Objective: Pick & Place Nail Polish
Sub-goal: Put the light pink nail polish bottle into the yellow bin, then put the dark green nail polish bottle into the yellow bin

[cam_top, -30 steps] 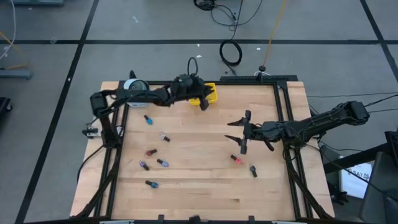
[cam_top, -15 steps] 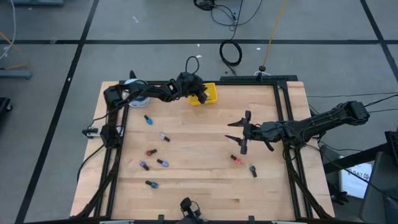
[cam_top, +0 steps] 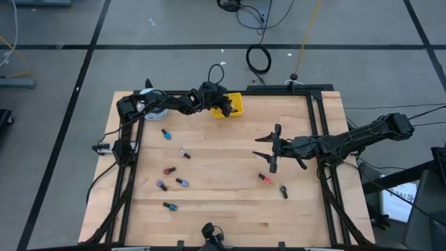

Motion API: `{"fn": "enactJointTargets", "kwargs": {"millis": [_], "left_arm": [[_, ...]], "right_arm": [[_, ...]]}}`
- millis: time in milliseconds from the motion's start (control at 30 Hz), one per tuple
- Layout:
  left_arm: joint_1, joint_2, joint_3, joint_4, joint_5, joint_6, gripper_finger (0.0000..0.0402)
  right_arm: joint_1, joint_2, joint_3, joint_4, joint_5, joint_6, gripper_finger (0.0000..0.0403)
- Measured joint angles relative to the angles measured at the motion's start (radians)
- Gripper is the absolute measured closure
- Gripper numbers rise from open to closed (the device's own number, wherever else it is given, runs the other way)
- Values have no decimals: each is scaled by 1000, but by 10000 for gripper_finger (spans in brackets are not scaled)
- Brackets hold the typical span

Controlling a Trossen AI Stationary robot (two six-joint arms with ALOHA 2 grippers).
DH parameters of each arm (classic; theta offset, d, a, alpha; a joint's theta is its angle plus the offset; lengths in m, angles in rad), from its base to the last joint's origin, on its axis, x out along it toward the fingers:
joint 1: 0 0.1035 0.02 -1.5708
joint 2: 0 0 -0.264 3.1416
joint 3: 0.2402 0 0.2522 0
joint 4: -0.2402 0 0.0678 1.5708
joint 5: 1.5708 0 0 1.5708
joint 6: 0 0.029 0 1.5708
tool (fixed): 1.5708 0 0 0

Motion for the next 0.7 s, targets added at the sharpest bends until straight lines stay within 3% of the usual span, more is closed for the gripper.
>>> {"fn": "enactJointTargets", "kwargs": {"millis": [200, 367, 467, 600, 700], "left_arm": [[0, -3, 0, -8, 16, -5, 269], [-9, -72, 0, -17, 161, -72, 259], [-36, -142, 0, -57, 240, -82, 258], [-122, -243, 0, -82, 287, -25, 262], [-220, -299, 2, -76, 252, 56, 268]], "right_arm": [[2, 0, 0, -13, -4, 0, 193], [59, 0, 0, -39, -6, 0, 193], [140, 2, 36, -150, 10, 3, 193], [245, 41, 150, -396, 132, 195, 193], [297, 116, 231, -633, 112, 449, 193]]}}
